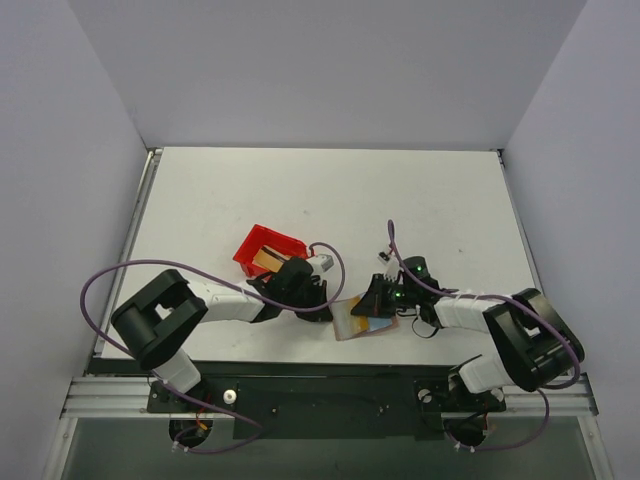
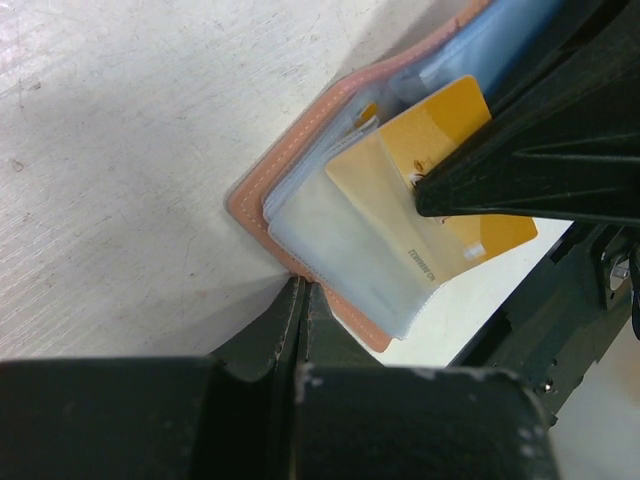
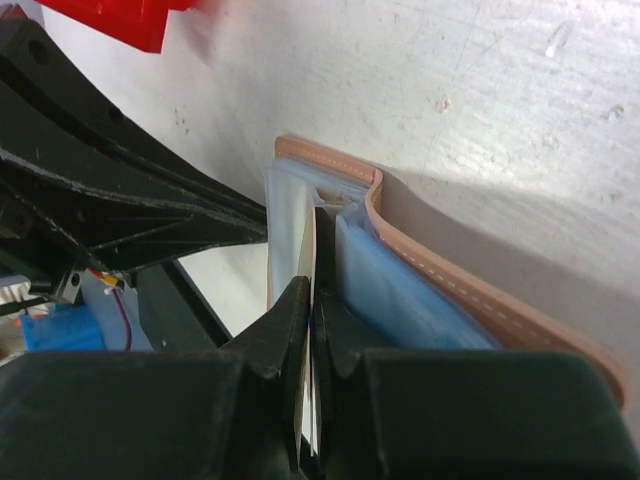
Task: Put the credit cards into the card holder
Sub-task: Insert the credit card into the card holder.
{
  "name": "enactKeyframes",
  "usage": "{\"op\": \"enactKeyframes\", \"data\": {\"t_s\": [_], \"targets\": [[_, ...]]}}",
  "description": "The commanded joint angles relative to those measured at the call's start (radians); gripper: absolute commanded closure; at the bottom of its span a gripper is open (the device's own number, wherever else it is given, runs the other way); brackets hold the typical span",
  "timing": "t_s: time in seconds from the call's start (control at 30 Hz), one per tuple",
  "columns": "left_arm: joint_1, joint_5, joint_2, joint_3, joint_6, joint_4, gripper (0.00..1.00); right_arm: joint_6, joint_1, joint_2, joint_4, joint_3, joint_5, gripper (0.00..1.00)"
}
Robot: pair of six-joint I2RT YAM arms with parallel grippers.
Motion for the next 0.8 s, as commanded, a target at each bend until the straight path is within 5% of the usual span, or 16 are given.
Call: {"op": "enactKeyframes", "data": {"t_s": [0.0, 0.17, 0.63, 0.77], "targets": [[-0.003, -0.023, 0.039, 0.026, 0.015, 0.013, 1.0, -0.098, 0.024, -0.083, -0.208, 0.023, 0.007, 1.0], [-0.003, -0.023, 0.05, 0.032, 0.015, 0.016, 1.0, -0.129, 0.024, -0.098, -0.263, 0.046, 0.018, 1.0], [-0.005, -0.021, 0.045, 0.029, 0.018, 0.016, 1.0, 0.023, 0.07, 0.006, -0.024, 0.007, 0.035, 1.0], [-0.003, -0.023, 0.042, 0.026, 0.017, 0.022, 1.0, -0.017, 0.079, -0.055, -0.158, 0.034, 0.099, 0.89]]}}
